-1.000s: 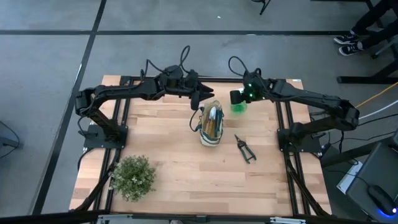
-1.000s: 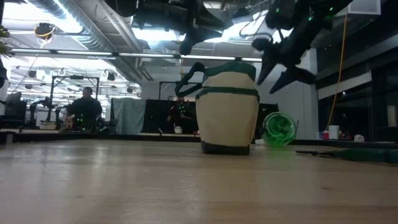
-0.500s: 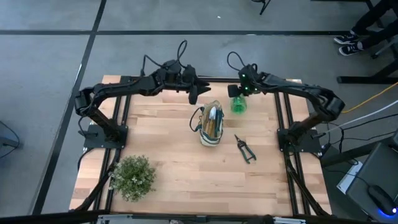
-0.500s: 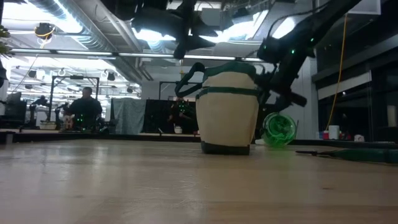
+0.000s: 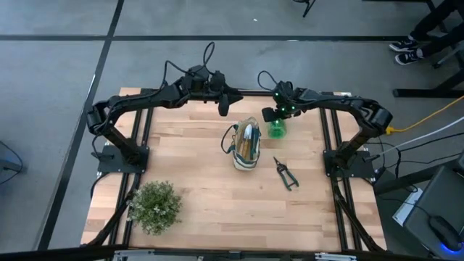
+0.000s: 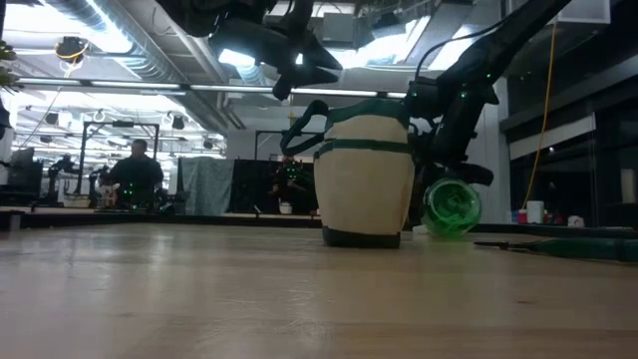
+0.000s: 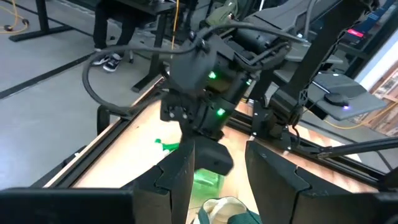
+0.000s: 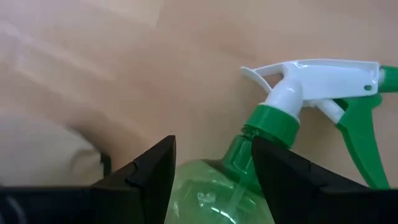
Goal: Pick & Place Garden tools in Gardening bag
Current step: Put the spray bottle into the gardening bag
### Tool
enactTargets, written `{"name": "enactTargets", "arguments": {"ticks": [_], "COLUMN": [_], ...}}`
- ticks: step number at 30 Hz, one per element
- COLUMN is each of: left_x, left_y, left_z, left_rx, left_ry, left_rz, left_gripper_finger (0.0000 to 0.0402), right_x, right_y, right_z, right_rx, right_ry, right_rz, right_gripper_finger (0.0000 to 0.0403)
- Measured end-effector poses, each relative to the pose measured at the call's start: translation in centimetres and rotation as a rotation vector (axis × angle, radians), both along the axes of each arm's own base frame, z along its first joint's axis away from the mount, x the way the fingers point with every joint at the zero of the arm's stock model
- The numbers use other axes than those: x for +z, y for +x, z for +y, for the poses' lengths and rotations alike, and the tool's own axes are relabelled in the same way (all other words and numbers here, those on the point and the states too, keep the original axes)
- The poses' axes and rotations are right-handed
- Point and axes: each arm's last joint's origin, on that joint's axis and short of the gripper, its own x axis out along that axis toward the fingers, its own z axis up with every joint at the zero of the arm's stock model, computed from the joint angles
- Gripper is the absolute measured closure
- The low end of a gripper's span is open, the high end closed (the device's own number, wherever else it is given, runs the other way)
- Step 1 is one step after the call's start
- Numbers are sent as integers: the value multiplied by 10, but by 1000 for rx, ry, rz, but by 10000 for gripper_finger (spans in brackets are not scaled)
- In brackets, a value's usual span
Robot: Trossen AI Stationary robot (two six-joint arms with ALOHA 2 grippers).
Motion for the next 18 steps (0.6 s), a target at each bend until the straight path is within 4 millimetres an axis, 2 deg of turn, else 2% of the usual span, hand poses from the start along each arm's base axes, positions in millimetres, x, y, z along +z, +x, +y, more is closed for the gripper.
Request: {"name": "enactTargets", "arguments": {"ticks": [11,14,18], "left_x": [0,0,0], "left_y": [3,5,7], "left_z": [-6,-9,-15], "left_rx": [-19,-33,-51], "left_ry": [-11,-12,-13], "left_rz": [2,2,2], "left_gripper_finger": [263,263,263], "right_x": [1,11,34], "right_y": [7,10,9], "right_z": [41,55,76], "right_rx": [133,156,161], "right_ry": [241,237,175], "right_rz": [1,-19,-58], "right_gripper_finger": [188,188,188]}}
